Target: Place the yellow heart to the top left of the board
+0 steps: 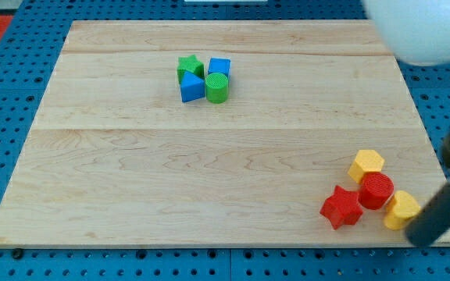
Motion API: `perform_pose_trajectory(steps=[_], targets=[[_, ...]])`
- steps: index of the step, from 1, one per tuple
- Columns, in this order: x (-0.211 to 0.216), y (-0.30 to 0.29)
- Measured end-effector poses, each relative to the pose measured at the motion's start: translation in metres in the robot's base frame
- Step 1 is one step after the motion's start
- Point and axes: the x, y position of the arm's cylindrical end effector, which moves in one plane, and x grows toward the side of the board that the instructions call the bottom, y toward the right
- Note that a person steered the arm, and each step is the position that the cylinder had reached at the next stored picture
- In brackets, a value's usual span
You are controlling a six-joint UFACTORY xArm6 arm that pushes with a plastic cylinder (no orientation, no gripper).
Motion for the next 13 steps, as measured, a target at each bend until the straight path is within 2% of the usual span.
perform_pose_trajectory(steps=[1, 2, 3, 6, 9, 10, 11, 13], targets=[[0.000, 0.050], [-0.006, 0.051], [-0.011, 0.006], [-0.032, -0.077], [-0.025, -0.101], [-0.024, -0.129], [-0.035, -0.170], [-0.087, -0.253]])
